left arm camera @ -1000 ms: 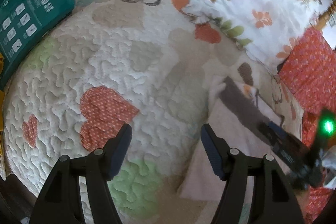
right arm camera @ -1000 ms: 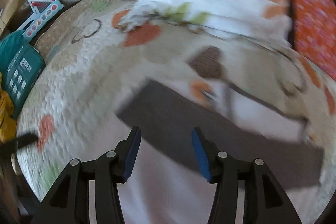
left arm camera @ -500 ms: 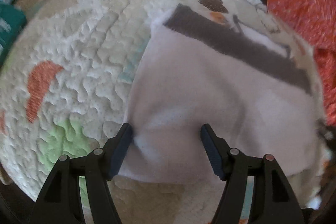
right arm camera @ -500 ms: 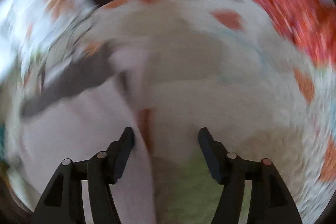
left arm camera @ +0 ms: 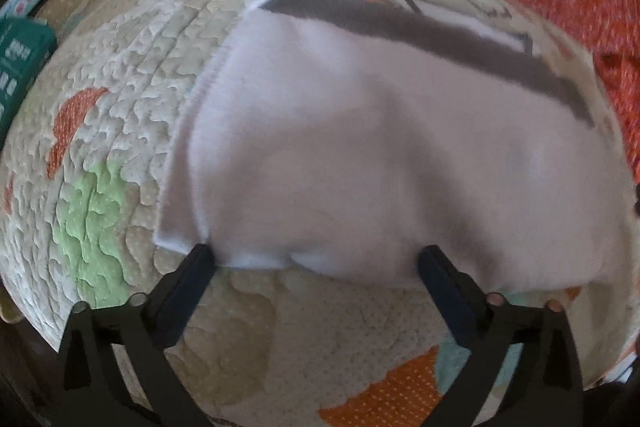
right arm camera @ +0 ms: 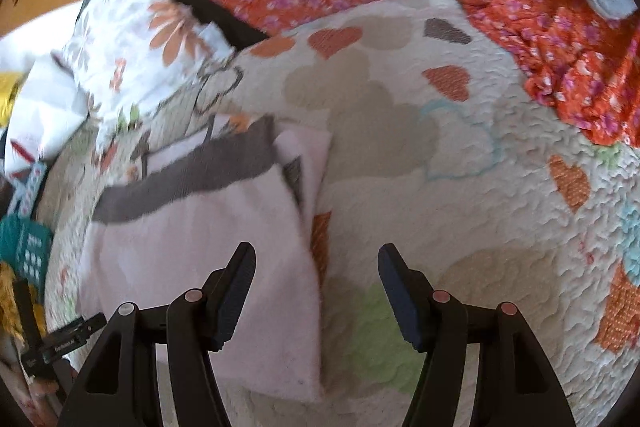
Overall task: Fold small clothes
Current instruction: 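Press both tools along the folded edge to flatten the cardigan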
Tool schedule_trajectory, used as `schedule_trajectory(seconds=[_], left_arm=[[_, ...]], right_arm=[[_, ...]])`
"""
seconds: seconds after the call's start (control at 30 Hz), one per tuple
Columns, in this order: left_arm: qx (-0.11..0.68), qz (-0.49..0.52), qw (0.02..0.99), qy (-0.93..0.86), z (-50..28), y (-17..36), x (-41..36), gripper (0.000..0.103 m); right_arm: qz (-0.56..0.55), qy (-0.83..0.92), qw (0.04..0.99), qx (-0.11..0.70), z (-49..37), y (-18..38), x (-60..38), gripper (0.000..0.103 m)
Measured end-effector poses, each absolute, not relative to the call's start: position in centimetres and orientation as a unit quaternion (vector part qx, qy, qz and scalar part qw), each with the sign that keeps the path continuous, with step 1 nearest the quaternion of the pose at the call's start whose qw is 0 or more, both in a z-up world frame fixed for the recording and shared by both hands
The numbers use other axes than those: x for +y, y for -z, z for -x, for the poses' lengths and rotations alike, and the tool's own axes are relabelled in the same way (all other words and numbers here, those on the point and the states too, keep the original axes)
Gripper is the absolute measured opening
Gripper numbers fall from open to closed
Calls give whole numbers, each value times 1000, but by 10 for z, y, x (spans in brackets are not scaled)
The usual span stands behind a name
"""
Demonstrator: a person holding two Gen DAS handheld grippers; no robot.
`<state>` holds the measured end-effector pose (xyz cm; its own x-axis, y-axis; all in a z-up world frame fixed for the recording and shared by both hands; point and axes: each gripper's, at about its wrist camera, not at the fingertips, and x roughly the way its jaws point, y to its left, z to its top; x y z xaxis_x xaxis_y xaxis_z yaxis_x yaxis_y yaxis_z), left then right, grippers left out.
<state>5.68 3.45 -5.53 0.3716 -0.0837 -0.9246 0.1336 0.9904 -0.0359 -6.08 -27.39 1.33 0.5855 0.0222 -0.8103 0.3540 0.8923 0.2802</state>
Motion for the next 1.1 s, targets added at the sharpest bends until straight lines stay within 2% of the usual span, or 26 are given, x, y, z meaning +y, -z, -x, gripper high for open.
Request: schedule_trajectory(seconds=[0.27,0.3,0.43,0.6,0.87,1.1], left_arm=[[549,-28,832,68,-53,58,36,103],[547,-30,834,67,-53,58,35,103],[530,-41,845,54,-44,59,31,103],[533,-22,844,48,-46,59,35,103],[534,-12,844,48,-47,59,37,103],[526,-7,848,63,-47,45,38,103]], right_arm=[[-132,65,842,518,33,27,-221,70],[-125,64,835,532,29,35,-216,72],[-120,64,828,544,21,44,-206,93],[-106,70,834,538,19,50,-195,103],[-156,84,828,531,18,52,-204,103],[-121,75,817,558,10,55,-198,103]])
